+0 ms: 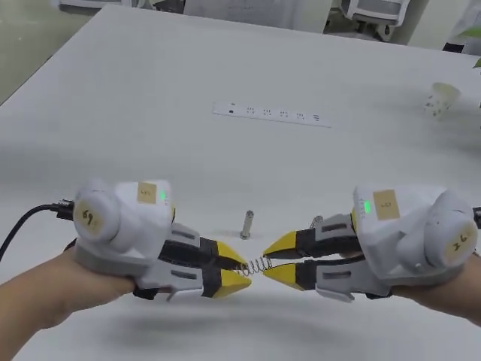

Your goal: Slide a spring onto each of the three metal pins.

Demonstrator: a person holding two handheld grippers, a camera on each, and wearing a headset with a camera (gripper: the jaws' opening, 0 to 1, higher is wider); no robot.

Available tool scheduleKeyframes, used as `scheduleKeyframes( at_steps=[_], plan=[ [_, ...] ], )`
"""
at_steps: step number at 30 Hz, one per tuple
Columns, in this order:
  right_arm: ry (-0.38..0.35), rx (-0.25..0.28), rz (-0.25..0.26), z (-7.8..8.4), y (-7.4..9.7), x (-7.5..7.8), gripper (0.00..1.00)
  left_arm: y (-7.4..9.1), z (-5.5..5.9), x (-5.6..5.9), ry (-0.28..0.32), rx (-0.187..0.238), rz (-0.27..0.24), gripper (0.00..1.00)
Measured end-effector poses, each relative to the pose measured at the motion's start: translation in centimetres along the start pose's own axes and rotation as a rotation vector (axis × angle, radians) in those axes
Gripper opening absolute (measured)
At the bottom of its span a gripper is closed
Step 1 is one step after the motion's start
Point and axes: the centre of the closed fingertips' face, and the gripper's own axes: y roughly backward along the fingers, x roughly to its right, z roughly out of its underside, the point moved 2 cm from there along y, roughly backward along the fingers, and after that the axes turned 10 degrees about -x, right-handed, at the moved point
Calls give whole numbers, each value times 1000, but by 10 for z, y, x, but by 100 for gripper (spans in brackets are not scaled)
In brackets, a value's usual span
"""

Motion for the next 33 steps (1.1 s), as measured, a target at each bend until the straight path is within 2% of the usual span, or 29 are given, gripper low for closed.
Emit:
scheduleKeyframes(
  at_steps=[11, 13, 14, 17, 19, 21, 27, 33],
  plan=[
    [41, 14, 8, -11, 5, -1, 7, 1, -3, 0, 1, 9, -1, 2],
    [-19, 76, -13, -20, 7, -1, 8, 0, -4, 0, -1, 11, 1, 2],
    [-16, 86, -9, -23, 8, 1, 8, 0, -5, 1, -2, 11, 5, 2],
    [-5, 69, -7, -21, 4, -1, 8, -1, -3, 1, -21, -12, -6, 2],
    [-23, 100, -6, -25, 3, -3, 8, -1, -3, 1, -17, -10, -1, 2],
    [-56, 156, -4, -34, 3, -4, 8, -1, -5, 3, -21, -3, 2, 2],
    [-53, 169, 1, -38, 3, -7, 8, -3, -10, 8, -20, 16, 14, 2],
    [-39, 173, 16, -37, 4, -7, 8, -2, -9, 7, -12, 17, 12, 2]
  ],
)
